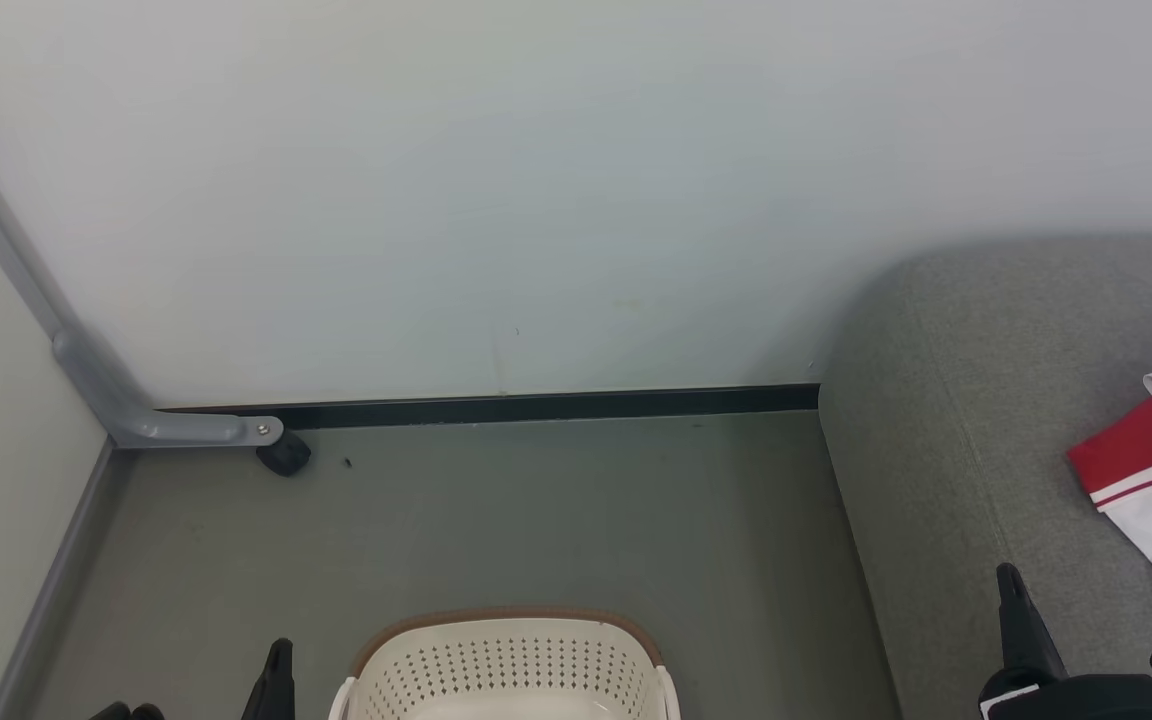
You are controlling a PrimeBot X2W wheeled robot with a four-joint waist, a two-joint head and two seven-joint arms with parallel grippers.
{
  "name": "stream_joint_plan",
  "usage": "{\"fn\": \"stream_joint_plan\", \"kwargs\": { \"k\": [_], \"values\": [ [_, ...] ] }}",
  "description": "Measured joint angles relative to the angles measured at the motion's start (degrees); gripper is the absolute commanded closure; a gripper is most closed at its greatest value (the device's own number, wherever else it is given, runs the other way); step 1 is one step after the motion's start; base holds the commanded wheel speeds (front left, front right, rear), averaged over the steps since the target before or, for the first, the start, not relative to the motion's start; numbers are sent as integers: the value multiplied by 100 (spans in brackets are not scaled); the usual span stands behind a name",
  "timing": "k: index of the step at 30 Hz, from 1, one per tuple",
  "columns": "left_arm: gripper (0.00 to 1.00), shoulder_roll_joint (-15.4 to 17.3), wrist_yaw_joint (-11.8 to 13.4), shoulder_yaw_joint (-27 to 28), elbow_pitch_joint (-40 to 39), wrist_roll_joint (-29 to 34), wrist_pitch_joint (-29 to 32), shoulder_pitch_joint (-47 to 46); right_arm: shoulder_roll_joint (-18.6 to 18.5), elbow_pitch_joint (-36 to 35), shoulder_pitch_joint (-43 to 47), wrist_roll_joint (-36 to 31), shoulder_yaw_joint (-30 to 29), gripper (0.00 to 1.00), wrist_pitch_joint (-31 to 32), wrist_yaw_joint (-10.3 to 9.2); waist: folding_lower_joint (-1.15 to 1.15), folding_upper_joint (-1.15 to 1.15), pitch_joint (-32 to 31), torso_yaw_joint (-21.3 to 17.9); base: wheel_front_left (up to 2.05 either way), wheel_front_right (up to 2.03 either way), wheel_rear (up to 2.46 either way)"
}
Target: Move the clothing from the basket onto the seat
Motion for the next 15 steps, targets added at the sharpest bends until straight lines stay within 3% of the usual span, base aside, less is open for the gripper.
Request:
{"fn": "stream_joint_plan", "kwargs": {
  "k": [15],
  "values": [
    [100,-96,-207,339,4,-1116,311,-33,60,-31,2,1311,-275,100,335,64,0,0,-57,18,0,0,0]
  ]
}}
